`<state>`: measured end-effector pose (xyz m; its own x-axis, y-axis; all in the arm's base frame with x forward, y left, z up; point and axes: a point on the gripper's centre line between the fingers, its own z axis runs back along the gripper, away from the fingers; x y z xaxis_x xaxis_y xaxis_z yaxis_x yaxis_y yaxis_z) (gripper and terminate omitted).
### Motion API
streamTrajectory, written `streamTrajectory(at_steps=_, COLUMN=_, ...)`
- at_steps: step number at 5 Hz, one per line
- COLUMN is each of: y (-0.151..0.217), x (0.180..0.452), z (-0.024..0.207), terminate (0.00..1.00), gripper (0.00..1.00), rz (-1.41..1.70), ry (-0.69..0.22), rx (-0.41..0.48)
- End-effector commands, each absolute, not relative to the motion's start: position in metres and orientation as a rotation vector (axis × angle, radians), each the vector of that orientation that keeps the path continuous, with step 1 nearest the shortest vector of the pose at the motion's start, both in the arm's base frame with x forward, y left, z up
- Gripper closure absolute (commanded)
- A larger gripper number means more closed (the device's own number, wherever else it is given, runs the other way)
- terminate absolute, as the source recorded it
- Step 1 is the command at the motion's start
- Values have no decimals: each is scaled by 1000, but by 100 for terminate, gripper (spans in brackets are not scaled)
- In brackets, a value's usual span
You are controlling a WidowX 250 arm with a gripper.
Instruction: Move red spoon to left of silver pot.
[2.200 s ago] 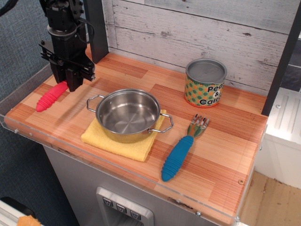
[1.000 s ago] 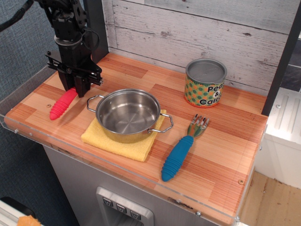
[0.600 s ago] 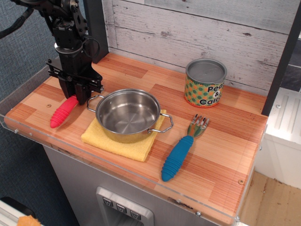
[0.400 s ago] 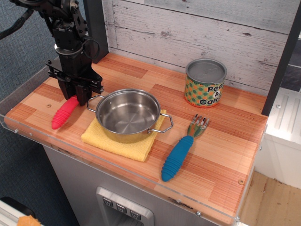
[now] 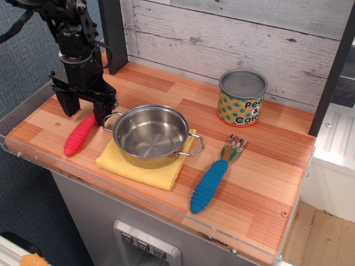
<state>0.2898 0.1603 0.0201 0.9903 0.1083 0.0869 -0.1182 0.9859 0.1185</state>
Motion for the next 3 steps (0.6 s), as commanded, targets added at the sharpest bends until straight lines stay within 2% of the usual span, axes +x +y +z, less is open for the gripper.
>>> streamTrajectory(at_steps=1, y=162, x=295, z=64, terminate=0, gripper=0, rz=115, ry=-155, rx=161)
streamTrajectory(at_steps=2, y=158, x=299, z=78, terminate=0, gripper=0, rz=106, ry=-182, rx=165)
streamTrajectory(at_steps=3, y=150, x=308, z=96, terminate=100, gripper=0, rz=108, ry=-180, rx=181)
